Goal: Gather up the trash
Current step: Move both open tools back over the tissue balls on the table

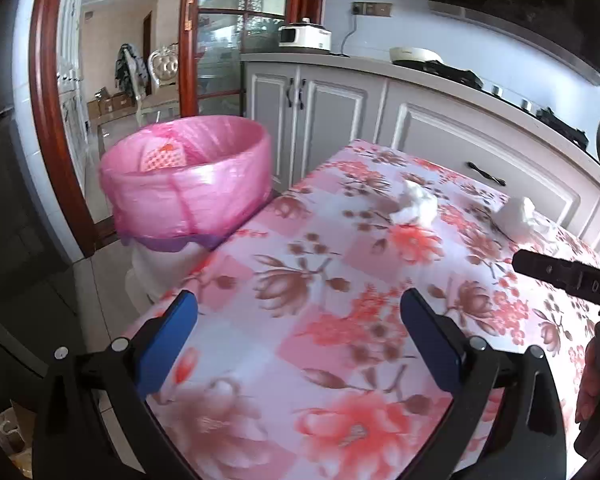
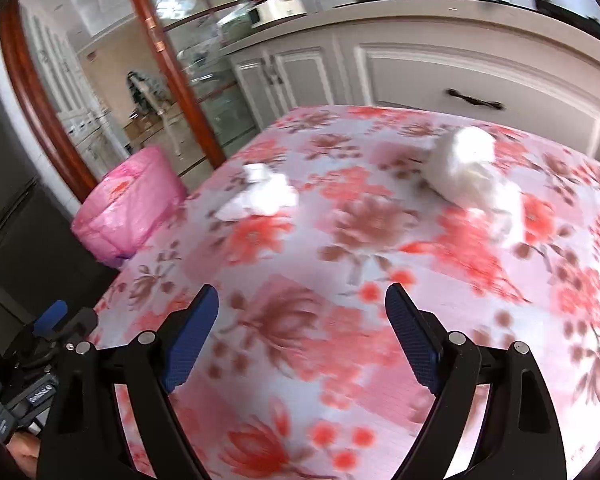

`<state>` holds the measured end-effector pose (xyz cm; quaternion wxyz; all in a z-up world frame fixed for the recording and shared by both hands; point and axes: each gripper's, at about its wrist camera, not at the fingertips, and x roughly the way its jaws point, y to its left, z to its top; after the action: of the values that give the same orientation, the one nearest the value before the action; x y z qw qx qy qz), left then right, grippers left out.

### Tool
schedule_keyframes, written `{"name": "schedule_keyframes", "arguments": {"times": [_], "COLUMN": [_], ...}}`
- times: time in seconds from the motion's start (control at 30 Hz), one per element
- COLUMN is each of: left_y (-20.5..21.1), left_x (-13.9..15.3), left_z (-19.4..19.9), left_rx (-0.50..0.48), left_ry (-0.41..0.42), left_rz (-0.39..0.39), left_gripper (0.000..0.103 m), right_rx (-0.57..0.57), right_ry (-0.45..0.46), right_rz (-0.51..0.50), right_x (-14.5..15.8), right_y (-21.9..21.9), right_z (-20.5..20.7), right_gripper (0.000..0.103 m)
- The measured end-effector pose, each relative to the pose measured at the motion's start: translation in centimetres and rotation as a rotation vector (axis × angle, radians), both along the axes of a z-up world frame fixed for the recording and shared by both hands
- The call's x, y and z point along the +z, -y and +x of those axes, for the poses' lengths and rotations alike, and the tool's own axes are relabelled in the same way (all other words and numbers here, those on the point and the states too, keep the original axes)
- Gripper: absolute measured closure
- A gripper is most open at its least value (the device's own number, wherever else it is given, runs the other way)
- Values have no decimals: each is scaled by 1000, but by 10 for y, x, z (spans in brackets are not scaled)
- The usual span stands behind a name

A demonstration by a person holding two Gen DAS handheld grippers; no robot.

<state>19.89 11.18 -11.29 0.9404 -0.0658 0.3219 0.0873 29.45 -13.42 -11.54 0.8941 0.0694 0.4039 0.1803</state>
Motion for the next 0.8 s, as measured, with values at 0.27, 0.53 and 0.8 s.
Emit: {"name": "schedule_keyframes", "arguments": {"times": [0.27,0.53,0.8], "left_y": [46,75,82], "left_x": [-3,-10,-23], "left_z": [15,62,81], "left_rx": [-90,-121,-131], "left_ry": [-16,-46,-80], "left_rz": [34,83,64], "left_gripper": [5,5,5], "right_rx": [-128,-225,-275], "right_ry": [3,-10,-9], "right_rz": [0,10,-3], "right_x": [-7,-12,-9], "right_y": [53,93,110], "right_z": [-1,7,20], "right_gripper": [22,22,18]}}
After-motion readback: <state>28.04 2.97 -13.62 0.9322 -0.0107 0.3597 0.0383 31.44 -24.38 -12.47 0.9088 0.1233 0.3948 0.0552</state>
